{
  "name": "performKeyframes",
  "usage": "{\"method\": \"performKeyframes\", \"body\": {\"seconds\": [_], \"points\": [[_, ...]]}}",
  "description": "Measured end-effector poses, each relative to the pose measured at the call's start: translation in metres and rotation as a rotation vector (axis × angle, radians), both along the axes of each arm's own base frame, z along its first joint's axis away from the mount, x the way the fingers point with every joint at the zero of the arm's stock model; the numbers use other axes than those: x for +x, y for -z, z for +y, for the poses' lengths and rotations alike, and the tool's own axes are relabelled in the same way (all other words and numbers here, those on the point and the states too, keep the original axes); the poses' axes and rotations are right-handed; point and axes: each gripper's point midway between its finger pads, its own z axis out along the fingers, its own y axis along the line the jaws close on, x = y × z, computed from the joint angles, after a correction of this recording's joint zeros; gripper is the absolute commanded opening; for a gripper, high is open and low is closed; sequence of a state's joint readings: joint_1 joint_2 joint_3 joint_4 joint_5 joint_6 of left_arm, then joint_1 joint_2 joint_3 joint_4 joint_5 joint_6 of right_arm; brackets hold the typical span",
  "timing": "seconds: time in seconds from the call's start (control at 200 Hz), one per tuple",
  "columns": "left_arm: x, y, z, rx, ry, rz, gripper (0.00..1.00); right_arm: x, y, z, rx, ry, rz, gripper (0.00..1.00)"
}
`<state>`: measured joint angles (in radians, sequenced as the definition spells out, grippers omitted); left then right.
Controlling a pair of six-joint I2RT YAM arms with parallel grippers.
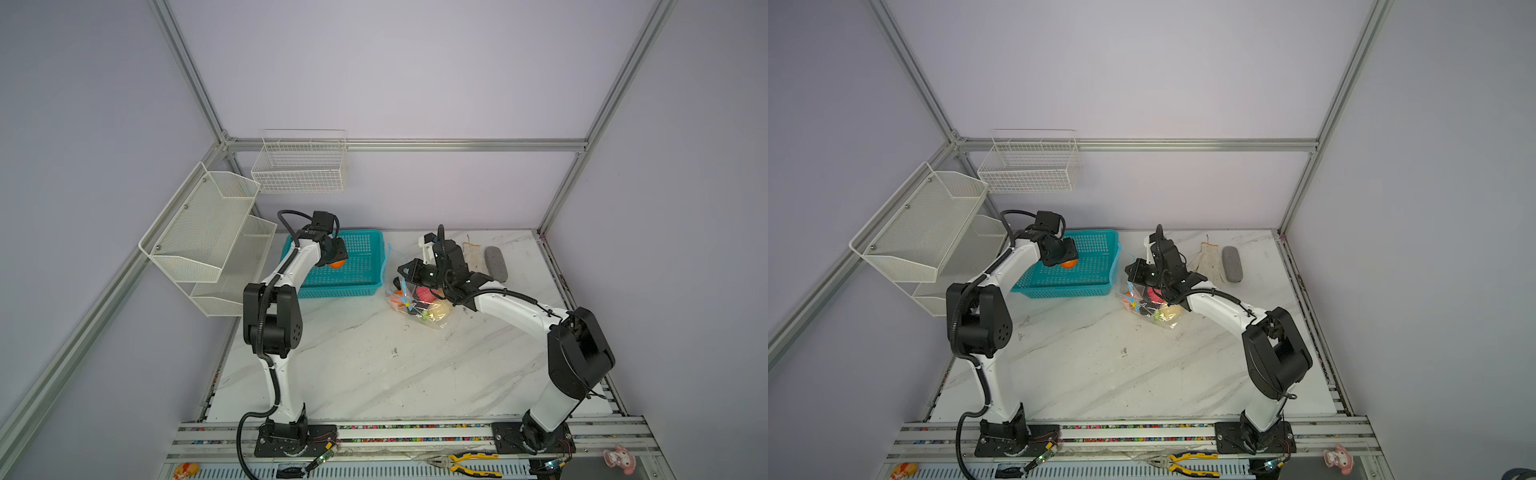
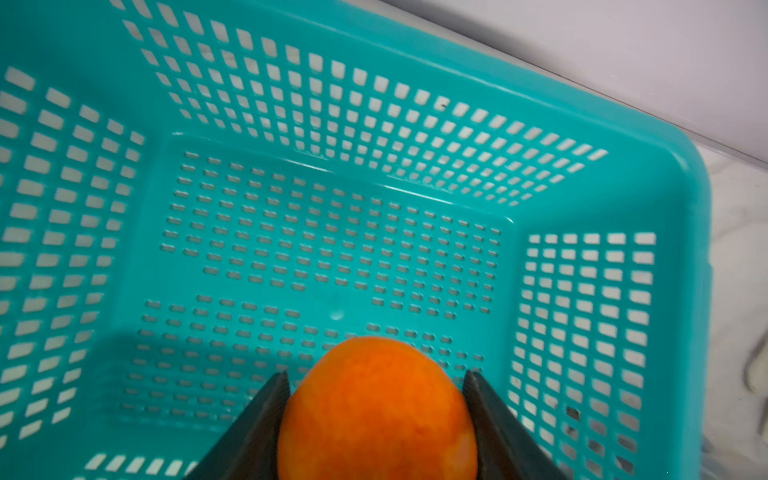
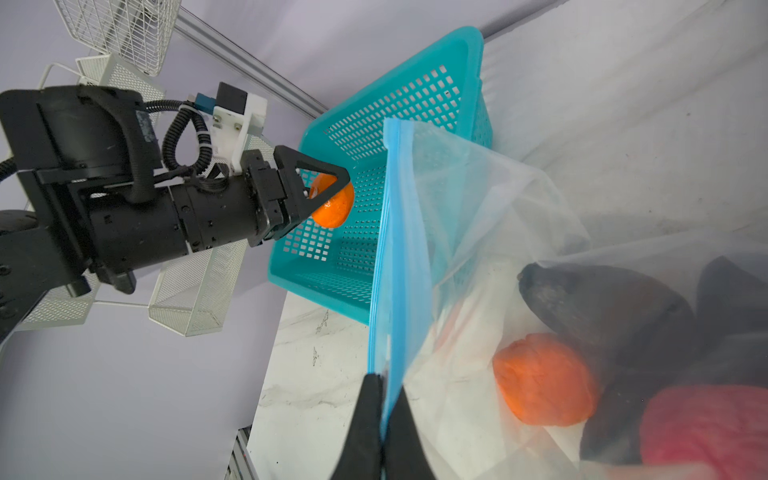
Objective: Place the food in the zip-top bag and seal the zipper
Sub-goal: 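Lift and carry the orange with the left gripper to the bag mouth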
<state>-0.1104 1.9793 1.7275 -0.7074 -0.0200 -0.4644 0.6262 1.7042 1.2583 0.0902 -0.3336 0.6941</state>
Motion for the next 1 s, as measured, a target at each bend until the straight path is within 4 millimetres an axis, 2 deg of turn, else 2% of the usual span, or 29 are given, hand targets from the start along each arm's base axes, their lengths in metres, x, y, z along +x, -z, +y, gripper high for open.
{"method": "performKeyframes", "body": {"seconds": [0.275,0.77,0.865,1.0], "points": [[-0.033,-0.038,-0.032,-0.124,0.051,-0.057,0.57,0.000,-0.005,-0.001,0.004,0.004,-0.008,0.00],[-0.077,-0.108,-0.112,-0.415,0.217,-0.168,0.60,0.001,-0.001,-0.004,-0.013,0.023,-0.001,0.00],[-0.083,-0.115,-0.132,-0.443,0.265,-0.179,0.60,0.002,-0.002,-0.005,-0.015,0.027,-0.002,0.00],[-0.089,-0.114,-0.153,-0.471,0.315,-0.169,0.60,0.003,-0.007,-0.004,-0.012,0.029,-0.006,0.00]]}}
